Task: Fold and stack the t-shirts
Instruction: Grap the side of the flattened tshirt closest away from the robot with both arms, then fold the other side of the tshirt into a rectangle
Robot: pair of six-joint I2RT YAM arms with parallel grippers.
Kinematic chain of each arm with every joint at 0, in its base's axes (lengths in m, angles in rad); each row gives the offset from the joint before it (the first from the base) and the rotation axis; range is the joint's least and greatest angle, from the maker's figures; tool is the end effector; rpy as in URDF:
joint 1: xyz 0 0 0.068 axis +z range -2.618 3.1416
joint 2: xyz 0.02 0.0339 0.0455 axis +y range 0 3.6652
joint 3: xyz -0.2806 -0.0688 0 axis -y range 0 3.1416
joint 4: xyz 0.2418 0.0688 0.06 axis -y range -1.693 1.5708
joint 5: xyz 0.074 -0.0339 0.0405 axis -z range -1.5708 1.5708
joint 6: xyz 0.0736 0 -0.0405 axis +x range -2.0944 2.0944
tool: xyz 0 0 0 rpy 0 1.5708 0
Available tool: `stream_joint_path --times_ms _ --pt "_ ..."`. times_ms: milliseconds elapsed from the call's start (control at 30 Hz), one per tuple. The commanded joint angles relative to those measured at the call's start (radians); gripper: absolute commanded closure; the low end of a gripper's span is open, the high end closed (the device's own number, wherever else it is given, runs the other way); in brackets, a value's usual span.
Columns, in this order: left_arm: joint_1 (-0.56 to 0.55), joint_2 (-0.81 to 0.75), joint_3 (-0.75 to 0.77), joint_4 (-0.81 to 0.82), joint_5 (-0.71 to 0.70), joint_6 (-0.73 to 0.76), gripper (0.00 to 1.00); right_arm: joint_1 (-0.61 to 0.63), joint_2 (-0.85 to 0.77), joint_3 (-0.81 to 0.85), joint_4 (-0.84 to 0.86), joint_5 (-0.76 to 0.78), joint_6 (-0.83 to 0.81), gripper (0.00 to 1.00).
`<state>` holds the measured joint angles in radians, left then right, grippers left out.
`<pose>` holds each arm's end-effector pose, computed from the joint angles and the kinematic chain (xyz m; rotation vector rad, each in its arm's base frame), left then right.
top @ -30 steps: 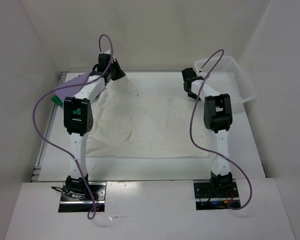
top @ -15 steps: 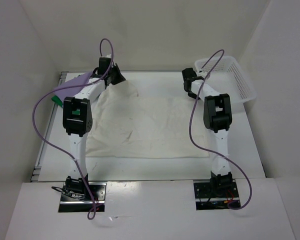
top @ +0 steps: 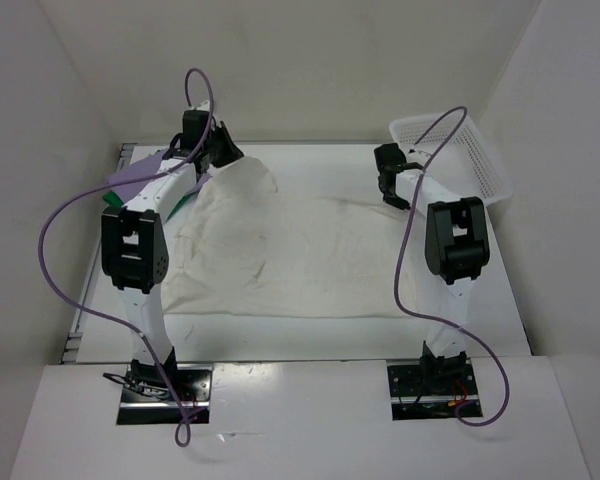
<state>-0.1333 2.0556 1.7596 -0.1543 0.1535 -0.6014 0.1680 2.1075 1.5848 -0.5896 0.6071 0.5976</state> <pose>0.5255 -0.0818 0.2848 -0.3827 2.0355 -0.6145 0.4630 0.0359 0.1654 0.6985 2.3601 -0.4993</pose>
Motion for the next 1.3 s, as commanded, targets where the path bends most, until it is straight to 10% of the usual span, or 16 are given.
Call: stream_joint_path --times_ms 0,1033,1267 --pt "0.012 -0.090 -0.076 0.030 0.000 0.022 1.00 -0.015 -0.109 -0.057 0.071 0.008 0.007 1.00" --pt "0.204 -0.937 -0.772 -0.191 0.179 0.011 1.00 -0.036 -0.457 -0.433 0.068 -0.237 -0.078 1.00" --pt "0.204 -0.916 -0.802 -0.140 0.179 0.011 1.00 -0.070 -0.327 -0.408 0.141 -0.291 -0.027 0.74"
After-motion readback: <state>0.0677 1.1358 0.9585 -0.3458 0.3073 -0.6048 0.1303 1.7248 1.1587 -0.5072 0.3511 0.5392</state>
